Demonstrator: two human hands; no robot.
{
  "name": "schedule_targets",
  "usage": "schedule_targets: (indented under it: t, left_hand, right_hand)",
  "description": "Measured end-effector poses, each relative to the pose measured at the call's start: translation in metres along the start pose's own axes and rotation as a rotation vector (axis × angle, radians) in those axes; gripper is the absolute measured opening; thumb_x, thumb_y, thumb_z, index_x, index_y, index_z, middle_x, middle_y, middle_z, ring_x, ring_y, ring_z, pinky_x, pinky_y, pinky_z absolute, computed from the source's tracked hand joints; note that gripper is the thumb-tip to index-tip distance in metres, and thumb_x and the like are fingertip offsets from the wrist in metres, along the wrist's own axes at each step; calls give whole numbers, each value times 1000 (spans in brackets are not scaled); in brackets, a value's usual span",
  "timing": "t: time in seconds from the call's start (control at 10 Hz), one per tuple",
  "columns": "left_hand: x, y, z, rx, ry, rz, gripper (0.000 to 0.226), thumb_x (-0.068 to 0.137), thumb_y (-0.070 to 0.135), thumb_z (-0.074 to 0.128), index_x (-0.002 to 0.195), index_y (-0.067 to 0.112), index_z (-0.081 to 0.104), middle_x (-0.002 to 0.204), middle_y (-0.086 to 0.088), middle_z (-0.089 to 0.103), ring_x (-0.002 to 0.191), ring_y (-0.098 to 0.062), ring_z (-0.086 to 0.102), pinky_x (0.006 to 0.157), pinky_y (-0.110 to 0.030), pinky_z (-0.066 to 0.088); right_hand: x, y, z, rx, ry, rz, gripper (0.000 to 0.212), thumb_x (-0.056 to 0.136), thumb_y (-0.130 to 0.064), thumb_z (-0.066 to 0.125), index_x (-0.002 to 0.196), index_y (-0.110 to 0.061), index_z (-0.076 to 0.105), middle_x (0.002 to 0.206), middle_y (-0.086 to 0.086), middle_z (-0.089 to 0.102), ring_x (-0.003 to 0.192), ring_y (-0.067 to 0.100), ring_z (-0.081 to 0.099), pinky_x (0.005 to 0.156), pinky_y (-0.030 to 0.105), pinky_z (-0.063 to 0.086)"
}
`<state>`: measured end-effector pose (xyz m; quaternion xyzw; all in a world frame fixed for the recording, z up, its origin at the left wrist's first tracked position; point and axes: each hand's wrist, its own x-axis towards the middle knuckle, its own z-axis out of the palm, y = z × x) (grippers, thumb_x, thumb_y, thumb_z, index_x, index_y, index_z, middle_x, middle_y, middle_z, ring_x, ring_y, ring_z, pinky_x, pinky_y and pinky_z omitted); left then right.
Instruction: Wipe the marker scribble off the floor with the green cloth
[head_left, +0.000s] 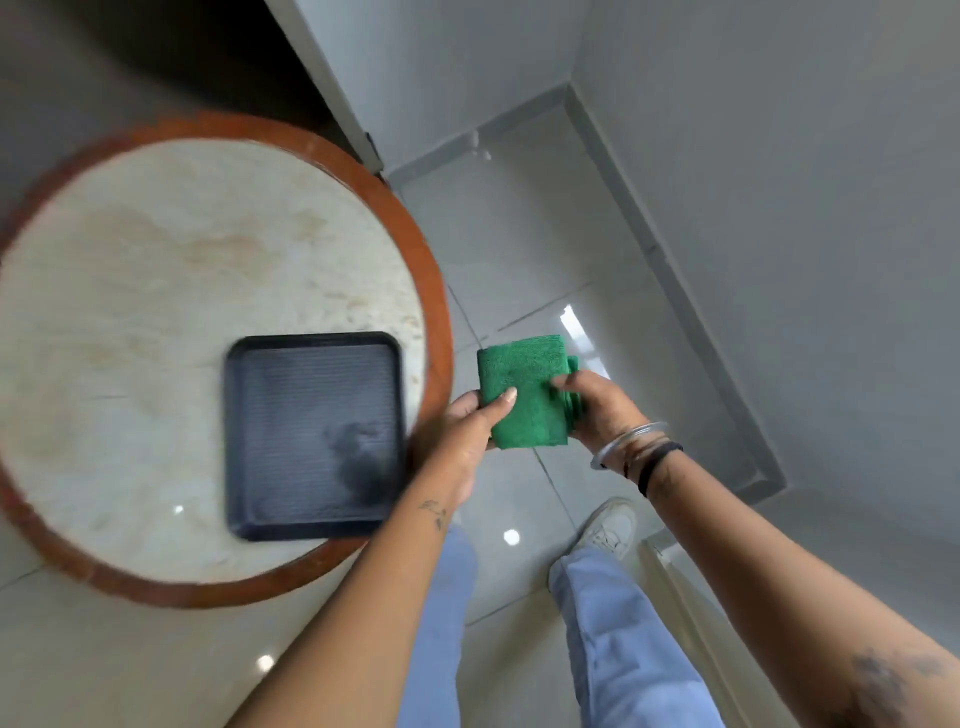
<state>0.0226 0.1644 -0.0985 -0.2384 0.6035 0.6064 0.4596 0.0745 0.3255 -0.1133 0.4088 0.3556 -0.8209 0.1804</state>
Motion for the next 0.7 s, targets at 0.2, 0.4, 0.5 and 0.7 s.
schedule_targets:
  t: [0.2, 0.4, 0.5, 0.7]
  left_hand:
    - [-69, 31, -107, 248, 275, 177, 14, 76, 12, 78, 82, 9, 66, 87, -19, 74, 77, -30, 70, 75, -47, 57]
    - [-75, 8, -176, 696, 511, 112, 22, 70, 23, 83, 69, 12, 63, 77, -16, 74, 69, -31, 70, 65, -49, 59]
    - [-77, 3, -181, 838, 495, 63, 26, 73, 32, 79, 80, 10, 66, 82, -11, 74, 70, -26, 68, 62, -39, 58]
    - [-113, 33, -158, 1188, 522, 84, 39, 84, 39, 64, 109, 9, 61, 114, -13, 62, 103, -34, 60, 81, -42, 51]
  right_hand:
    - [-43, 34, 140, -653, 181, -108, 24, 79, -7, 75, 101, -4, 67, 104, 19, 73, 86, 26, 69, 74, 32, 60]
    - [-32, 113, 212, -1104, 383, -40, 23, 80, -21, 68, 97, -7, 61, 101, 17, 69, 91, 35, 65, 74, 35, 50]
    - [-31, 119, 218, -1219, 409, 13, 20, 83, -15, 62, 100, -6, 59, 107, 18, 65, 95, 36, 63, 76, 36, 49]
    - [-95, 78, 191, -1180, 489, -85, 27, 84, -14, 56, 110, -11, 65, 110, 12, 69, 99, 31, 64, 84, 33, 49]
